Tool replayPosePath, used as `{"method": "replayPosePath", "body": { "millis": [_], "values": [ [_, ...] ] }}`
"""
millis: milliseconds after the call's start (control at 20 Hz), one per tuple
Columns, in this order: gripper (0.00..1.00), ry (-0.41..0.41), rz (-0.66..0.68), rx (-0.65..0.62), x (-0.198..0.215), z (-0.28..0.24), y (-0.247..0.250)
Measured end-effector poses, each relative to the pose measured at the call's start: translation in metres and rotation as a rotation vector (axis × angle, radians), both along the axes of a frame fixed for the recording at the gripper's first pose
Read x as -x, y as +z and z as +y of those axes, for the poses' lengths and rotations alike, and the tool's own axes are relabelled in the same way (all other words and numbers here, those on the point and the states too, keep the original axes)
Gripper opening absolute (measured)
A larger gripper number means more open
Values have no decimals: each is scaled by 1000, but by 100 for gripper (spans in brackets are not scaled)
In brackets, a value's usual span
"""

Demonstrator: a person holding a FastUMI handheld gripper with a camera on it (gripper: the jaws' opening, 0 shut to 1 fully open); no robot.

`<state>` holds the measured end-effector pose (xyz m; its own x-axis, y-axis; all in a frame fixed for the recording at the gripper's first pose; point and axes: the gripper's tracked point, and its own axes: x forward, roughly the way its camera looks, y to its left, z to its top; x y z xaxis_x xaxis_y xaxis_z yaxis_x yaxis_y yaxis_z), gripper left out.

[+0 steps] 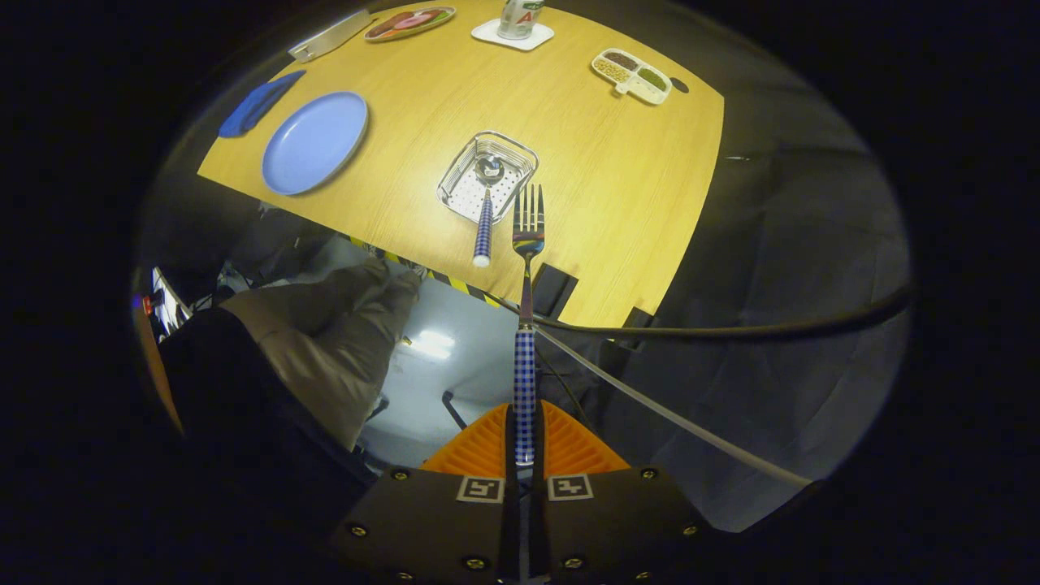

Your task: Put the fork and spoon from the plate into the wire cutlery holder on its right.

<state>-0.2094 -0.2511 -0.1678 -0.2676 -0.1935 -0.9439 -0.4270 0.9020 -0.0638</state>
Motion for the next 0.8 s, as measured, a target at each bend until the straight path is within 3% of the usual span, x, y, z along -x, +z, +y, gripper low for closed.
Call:
{"method": "replayPosePath", "body": {
  "millis": [550, 800],
  "values": [
    [5, 138, 166, -45, -36, 10, -36],
    [5, 146, 256, -38, -50, 20, -47]
  ]
}}
